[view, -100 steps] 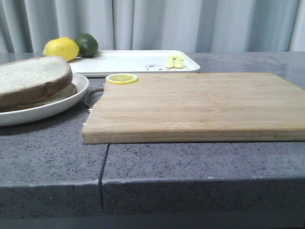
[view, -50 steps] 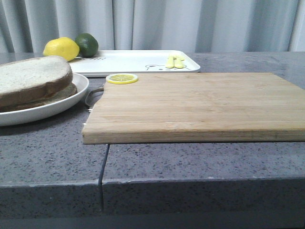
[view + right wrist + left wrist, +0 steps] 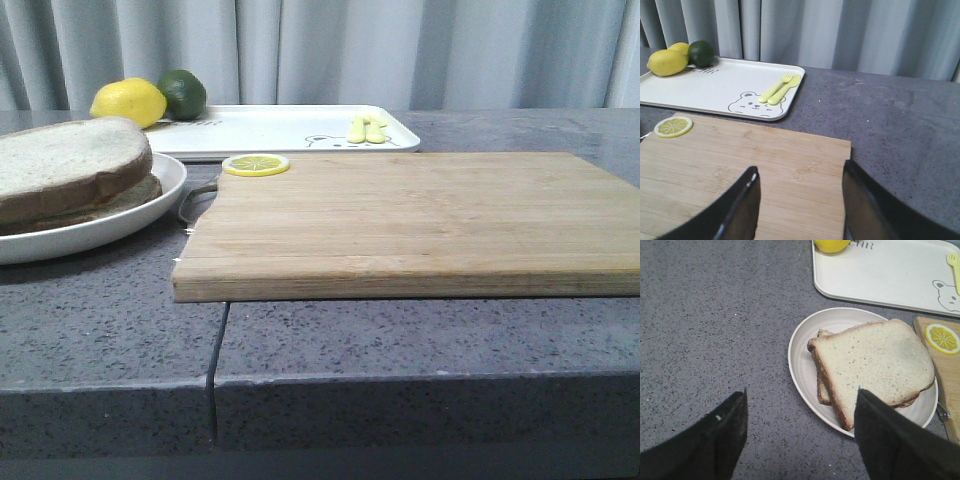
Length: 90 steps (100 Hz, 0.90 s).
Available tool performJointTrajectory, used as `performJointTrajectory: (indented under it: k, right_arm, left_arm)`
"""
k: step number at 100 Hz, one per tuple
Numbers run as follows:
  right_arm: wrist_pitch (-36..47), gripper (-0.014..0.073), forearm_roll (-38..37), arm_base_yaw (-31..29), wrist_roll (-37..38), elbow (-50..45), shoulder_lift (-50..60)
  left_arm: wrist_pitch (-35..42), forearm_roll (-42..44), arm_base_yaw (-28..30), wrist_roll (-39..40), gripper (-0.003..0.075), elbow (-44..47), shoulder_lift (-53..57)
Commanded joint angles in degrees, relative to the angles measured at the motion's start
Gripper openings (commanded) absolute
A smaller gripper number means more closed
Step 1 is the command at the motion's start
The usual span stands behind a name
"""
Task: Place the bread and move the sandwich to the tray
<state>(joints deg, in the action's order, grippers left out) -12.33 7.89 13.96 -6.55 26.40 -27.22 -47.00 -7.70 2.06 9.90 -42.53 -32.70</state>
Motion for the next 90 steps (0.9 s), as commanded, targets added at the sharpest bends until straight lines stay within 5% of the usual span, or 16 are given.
performJointTrajectory:
  k: [1, 52, 90]
  right_arm:
    - [5.0, 0.0387, -0.6, -0.3, -0.1, 1.5, 0.1]
    - [5.0, 0.0387, -0.6, -0.3, -0.1, 1.5, 0.1]
    - [5.0, 0.0387, -0.6, -0.3, -0.1, 1.5, 0.1]
  left_arm:
    - [3.8, -0.7, 0.1, -0.1, 0.0430, -2.0, -0.5]
    - [7.1, 0.0, 0.1, 0.2, 0.0430, -2.0, -1.2]
    - [11.1, 0.0, 0.1, 2.8, 0.0430, -2.0, -14.2]
